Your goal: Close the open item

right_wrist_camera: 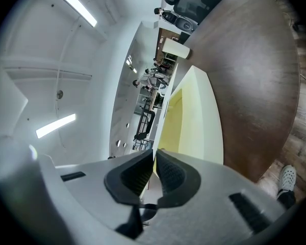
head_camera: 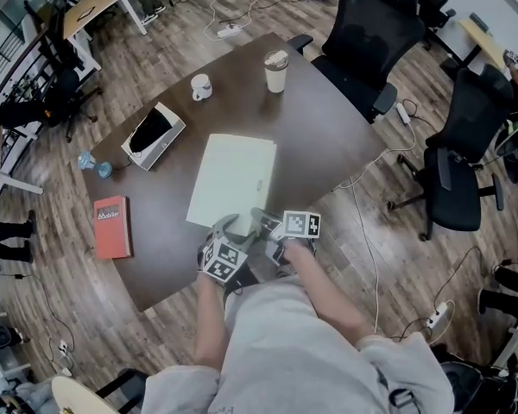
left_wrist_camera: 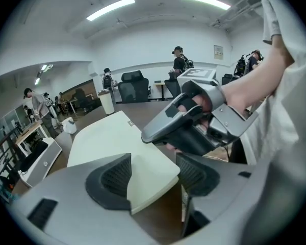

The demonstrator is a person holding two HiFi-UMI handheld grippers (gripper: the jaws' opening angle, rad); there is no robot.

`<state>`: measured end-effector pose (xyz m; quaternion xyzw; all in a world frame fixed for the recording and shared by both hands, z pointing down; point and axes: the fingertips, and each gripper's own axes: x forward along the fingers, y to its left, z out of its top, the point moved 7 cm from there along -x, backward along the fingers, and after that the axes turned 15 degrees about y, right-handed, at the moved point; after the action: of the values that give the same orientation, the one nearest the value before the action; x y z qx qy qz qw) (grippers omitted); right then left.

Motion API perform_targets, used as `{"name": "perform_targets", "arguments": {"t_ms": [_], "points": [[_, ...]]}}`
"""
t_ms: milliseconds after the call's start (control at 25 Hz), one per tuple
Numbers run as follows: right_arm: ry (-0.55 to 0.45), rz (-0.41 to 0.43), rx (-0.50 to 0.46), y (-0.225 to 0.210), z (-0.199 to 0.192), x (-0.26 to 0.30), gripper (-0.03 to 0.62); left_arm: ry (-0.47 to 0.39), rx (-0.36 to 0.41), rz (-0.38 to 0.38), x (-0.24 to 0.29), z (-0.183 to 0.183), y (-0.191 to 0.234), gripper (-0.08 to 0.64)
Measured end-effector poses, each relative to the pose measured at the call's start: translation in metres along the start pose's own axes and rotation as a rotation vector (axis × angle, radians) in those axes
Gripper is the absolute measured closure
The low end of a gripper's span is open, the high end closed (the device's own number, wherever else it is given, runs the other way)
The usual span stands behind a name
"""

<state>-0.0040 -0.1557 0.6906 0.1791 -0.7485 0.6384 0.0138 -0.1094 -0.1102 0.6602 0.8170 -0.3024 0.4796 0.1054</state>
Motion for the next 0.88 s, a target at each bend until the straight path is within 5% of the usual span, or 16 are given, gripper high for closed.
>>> {"name": "perform_targets", "arguments": {"t_ms": [360,880], "points": [[-0.006,-0.056,0.026,-0.015,-0.004,-0.008,0.583,-0.013,-0.098,-0.230,-0.013,-0.005,-0.003,0.311],[-0.010,-0.148,0.068,-0.036,-0.012,-0.019,0.580,-0.086,-0.255,-0.135,-0.009,-0.005,0.021,0.348]]}}
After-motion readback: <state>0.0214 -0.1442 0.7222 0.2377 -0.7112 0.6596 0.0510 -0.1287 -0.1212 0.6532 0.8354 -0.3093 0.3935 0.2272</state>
